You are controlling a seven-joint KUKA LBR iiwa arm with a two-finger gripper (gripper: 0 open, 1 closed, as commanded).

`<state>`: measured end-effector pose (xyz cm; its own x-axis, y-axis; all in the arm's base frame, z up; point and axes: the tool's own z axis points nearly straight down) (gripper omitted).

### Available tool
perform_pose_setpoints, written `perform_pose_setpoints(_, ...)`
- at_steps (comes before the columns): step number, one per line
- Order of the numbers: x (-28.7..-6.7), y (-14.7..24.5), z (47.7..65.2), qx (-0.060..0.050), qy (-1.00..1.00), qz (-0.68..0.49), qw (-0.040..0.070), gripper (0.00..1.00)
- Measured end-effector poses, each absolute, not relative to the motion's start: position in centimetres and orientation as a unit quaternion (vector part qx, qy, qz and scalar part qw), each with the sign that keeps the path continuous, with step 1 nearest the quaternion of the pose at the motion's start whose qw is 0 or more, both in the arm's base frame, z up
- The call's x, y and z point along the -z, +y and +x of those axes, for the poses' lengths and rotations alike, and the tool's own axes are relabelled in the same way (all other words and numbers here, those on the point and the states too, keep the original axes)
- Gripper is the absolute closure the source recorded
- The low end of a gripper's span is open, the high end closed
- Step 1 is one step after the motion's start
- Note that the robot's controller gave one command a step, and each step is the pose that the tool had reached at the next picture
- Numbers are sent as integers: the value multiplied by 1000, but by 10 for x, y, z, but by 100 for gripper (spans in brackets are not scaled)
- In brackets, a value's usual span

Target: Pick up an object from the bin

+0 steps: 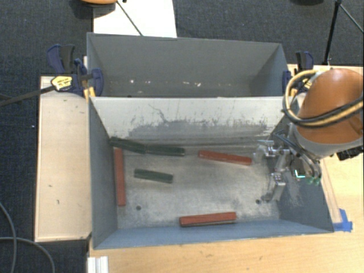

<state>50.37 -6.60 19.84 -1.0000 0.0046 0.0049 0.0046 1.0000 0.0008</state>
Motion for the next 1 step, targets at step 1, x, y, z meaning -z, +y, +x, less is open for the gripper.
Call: perform_pose_setpoints(1, -202, -66, 505, 0, -1000, -1, -1, 0)
